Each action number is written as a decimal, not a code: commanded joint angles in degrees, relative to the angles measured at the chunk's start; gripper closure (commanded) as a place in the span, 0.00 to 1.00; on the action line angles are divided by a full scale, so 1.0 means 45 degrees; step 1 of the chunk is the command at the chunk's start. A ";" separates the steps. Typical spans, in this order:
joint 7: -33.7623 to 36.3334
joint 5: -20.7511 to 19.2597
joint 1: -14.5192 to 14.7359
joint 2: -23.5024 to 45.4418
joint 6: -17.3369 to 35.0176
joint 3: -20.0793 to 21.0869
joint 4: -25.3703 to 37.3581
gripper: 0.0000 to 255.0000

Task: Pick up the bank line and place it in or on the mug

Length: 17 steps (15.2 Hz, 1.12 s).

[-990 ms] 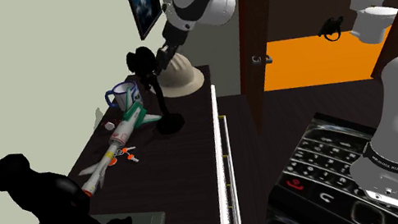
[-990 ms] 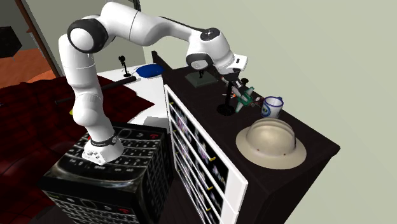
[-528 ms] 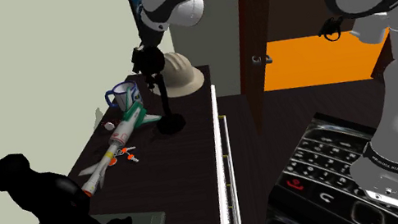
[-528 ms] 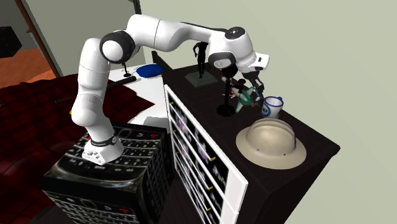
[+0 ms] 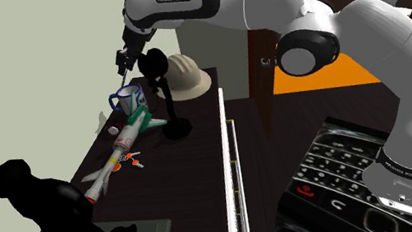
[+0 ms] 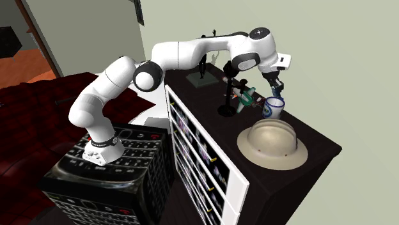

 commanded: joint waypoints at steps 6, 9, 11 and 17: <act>-0.0619 0.0246 0.0250 -0.0315 0.1291 0.0090 -0.1713 1.00; -0.0863 0.0359 0.0320 -0.0366 0.1786 0.0149 -0.2297 1.00; -0.1018 0.0435 0.0354 -0.0365 0.2093 0.0195 -0.2625 1.00; -0.1222 0.0566 0.0399 -0.0325 0.2469 0.0232 -0.2993 1.00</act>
